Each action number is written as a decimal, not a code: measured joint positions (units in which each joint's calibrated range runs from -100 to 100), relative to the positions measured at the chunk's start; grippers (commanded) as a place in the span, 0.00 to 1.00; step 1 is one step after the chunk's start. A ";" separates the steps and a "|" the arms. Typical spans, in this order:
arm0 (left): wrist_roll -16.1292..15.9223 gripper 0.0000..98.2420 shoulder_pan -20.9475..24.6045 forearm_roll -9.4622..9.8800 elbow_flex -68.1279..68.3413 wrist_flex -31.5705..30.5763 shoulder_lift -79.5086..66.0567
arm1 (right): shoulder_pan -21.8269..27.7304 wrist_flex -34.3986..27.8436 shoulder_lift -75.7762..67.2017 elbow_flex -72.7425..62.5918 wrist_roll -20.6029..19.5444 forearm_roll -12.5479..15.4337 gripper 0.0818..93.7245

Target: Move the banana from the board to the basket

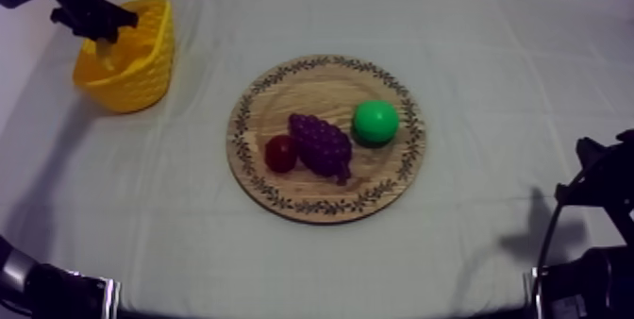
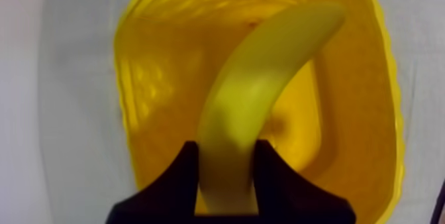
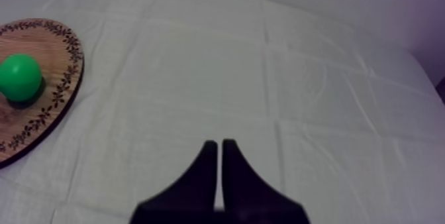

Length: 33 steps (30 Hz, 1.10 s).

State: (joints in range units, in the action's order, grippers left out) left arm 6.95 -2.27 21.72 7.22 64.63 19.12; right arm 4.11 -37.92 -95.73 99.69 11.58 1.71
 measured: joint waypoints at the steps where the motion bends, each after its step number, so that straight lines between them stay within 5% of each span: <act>1: 0.18 0.16 0.04 -0.11 0.06 -0.47 0.48 | 0.00 0.00 0.00 0.00 0.00 0.00 0.00; 10: 0.86 0.17 0.94 -1.73 -0.70 -3.60 5.88 | 0.00 0.09 0.00 0.00 0.00 0.00 0.00; 23: -0.93 0.42 1.23 -3.94 -0.98 -6.30 7.61 | 0.00 -0.01 0.00 0.00 0.00 0.00 0.00; 33: -1.80 0.42 2.03 -5.33 1.80 -10.29 6.12 | 0.00 -0.01 0.00 0.00 0.00 0.00 0.00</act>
State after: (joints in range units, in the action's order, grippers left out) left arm 5.15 -0.24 16.39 9.01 54.34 25.24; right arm 4.11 -37.93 -95.73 99.69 11.58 1.71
